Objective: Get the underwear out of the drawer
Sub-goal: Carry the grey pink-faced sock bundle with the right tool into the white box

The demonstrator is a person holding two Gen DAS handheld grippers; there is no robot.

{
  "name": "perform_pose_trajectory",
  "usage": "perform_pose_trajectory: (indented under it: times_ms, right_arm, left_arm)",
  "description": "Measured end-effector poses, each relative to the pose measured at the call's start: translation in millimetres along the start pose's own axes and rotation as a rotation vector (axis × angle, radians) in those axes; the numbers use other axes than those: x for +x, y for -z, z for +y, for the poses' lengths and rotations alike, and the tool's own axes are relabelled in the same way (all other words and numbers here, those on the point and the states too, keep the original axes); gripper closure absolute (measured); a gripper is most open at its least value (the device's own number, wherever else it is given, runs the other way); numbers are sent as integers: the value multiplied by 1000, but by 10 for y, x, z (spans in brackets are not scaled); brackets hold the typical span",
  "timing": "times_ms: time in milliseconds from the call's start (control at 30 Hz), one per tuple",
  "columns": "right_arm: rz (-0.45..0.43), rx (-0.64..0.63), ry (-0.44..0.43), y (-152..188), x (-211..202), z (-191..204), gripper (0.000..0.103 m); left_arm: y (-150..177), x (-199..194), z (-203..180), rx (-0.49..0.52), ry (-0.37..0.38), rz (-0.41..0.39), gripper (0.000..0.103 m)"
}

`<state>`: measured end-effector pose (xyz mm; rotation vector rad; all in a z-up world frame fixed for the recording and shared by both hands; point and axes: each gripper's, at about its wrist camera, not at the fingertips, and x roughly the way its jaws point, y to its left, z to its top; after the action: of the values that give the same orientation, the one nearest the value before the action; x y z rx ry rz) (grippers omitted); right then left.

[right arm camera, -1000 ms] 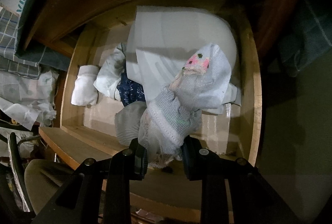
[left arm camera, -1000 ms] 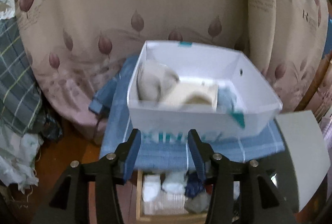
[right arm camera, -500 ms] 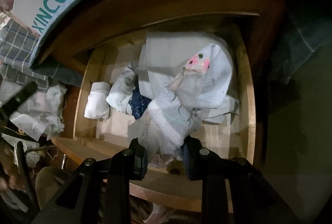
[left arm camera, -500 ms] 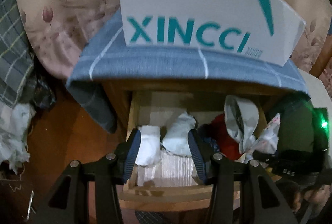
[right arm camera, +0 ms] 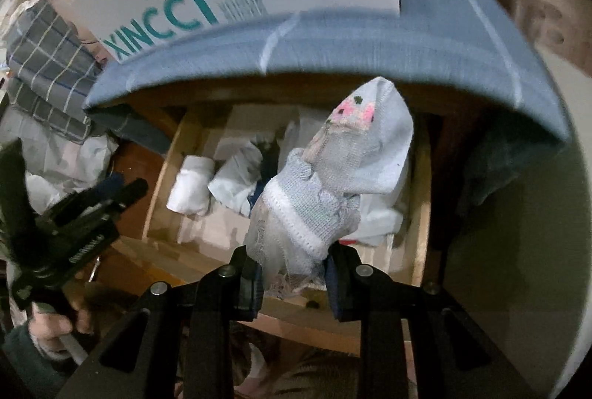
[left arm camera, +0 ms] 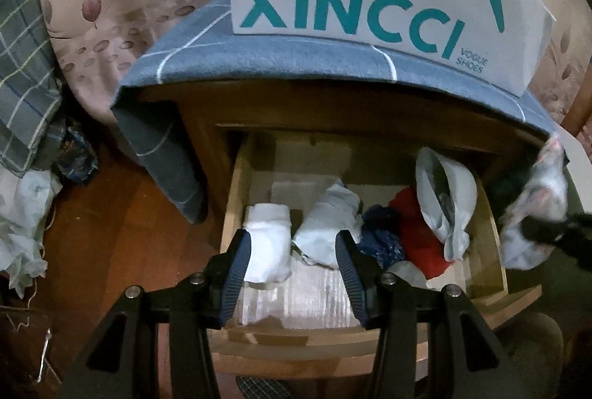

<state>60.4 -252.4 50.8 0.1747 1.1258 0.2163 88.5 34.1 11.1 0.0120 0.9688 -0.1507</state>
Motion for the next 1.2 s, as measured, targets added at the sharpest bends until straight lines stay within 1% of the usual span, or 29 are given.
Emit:
perform_pose_trajectory:
  times_ms: [167,367,567,733,833,967,1200]
  right_arm:
    - [-30,-28,5,-113,-244,79,78]
    - [-81,-49,6,-300,-579,199,78]
    - [-190,-83,20,-667,-1096,340,77]
    - [-261,-106,53,-1007,-1392,449,77]
    - [-277,-98,63,-1178,-1452,468,77]
    - [-287,-115,106,-1363,-1478,508,77]
    - [-293,-103,157,-1670,-1384,506,77]
  left_arm:
    - [9,27,-66,22,-47,7,54]
    - [33,20,-111,51,-57,-2,54]
    - [28,29,-104,45,-54,2,54]
    - [31,22,-99,42,-49,1,54]
    - [31,26,-77,35,-46,2,54]
    - [34,28,-62,30,-39,2,54]
    - [37,22,-42,23,-30,-2,54]
